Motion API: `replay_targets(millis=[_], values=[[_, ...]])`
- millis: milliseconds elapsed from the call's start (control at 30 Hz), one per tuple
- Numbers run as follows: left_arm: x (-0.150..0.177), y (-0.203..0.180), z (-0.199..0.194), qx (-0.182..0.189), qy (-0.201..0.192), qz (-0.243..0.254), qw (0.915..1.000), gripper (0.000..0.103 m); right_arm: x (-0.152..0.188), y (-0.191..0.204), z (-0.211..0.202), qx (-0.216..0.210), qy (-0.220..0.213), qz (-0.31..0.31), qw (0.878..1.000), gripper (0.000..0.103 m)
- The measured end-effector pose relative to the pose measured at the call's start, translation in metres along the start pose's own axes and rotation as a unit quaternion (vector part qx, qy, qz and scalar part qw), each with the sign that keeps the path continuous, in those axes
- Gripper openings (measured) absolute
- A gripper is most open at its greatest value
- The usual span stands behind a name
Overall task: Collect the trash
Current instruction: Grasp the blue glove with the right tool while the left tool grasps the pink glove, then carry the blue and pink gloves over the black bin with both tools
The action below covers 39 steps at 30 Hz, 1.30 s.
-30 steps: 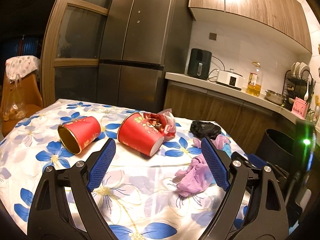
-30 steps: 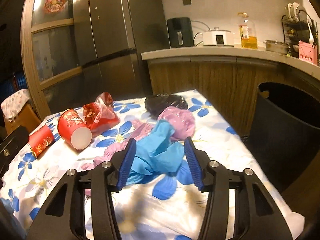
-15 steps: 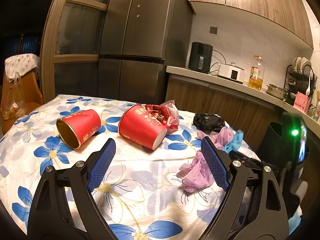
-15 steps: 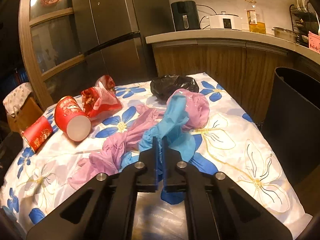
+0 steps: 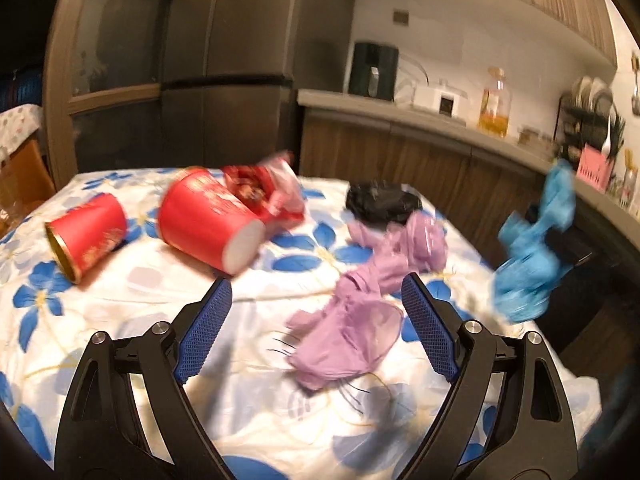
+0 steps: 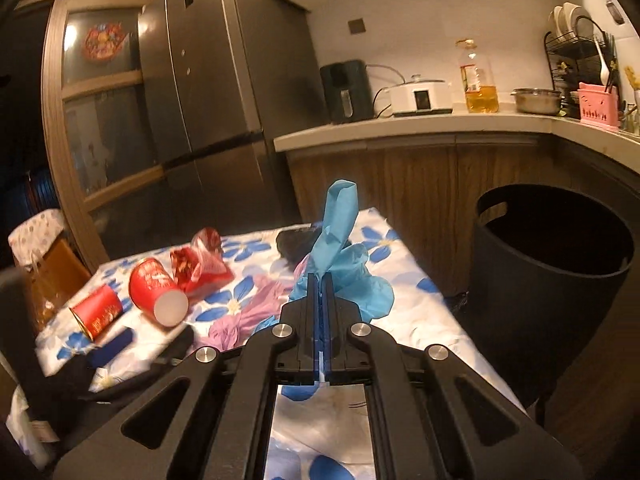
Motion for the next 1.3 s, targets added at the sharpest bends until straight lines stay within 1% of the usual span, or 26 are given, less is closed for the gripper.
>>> replay_targets(millis=[67, 100, 167, 200, 267, 300, 333, 367, 467, 633, 733, 800, 1067, 1300], values=[[0.005, -0.007, 0.01, -0.002, 0.024, 0.013, 0.9996, 0.066, -0.005, -0.004, -0.008, 0.001, -0.008, 0.003, 1.0, 0.002], [0.009, -0.01, 0.017, 0.001, 0.041, 0.018, 0.999, 0.061, -0.007, -0.005, -0.011, 0.001, -0.011, 0.002, 1.0, 0.002], [0.013, -0.011, 0.024, 0.01, 0.06, 0.018, 0.998, 0.044, -0.01, -0.008, -0.016, 0.003, -0.018, 0.001, 1.0, 0.002], [0.016, -0.01, 0.027, 0.013, 0.071, 0.015, 0.9973, 0.039, -0.011, -0.009, -0.018, 0.004, -0.02, 0.001, 1.0, 0.002], [0.018, -0.008, 0.03, 0.022, 0.082, 0.01, 0.9963, 0.022, -0.013, -0.012, -0.022, 0.004, -0.024, 0.003, 1.0, 0.002], [0.019, -0.008, 0.03, 0.028, 0.084, 0.008, 0.996, 0.018, -0.014, -0.014, -0.024, 0.004, -0.025, 0.004, 1.0, 0.002], [0.019, -0.008, 0.029, 0.029, 0.083, 0.009, 0.9961, 0.01, -0.014, -0.016, -0.025, 0.005, -0.026, 0.005, 1.0, 0.002], [0.018, -0.008, 0.028, 0.026, 0.08, 0.009, 0.9964, 0.007, -0.015, -0.017, -0.027, 0.006, -0.028, 0.005, 1.0, 0.002], [0.014, -0.008, 0.018, 0.027, 0.065, 0.004, 0.9975, 0.003, -0.017, -0.023, -0.035, 0.008, -0.034, 0.006, 0.999, 0.002], [-0.009, -0.012, -0.015, 0.039, 0.021, -0.009, 0.999, 0.002, -0.022, -0.031, -0.045, 0.013, -0.046, 0.01, 0.999, 0.002], [-0.028, -0.026, -0.034, 0.049, -0.008, 0.002, 0.9987, 0.002, -0.027, -0.037, -0.052, 0.017, -0.056, 0.013, 0.998, 0.002], [-0.038, -0.037, -0.042, 0.06, -0.021, 0.007, 0.998, 0.002, -0.029, -0.042, -0.056, 0.021, -0.063, 0.015, 0.998, 0.002], [-0.068, -0.099, -0.056, 0.105, -0.051, 0.039, 0.9924, 0.002, -0.049, -0.07, -0.076, 0.056, -0.098, 0.015, 0.993, 0.002], [-0.095, -0.167, -0.059, 0.156, -0.079, 0.065, 0.9825, 0.002, -0.074, -0.104, -0.09, 0.104, -0.131, 0.007, 0.986, 0.002]])
Point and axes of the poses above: each gripper's, at about its wrist camera, not at the fingertips, and z roughly the way its jaws point, y to its left, x to its underside, the point moved 4 cm from there along z, roughly the way its jaws point, and after that the axes turned 4 degrees about z, right-handed, at the moved point
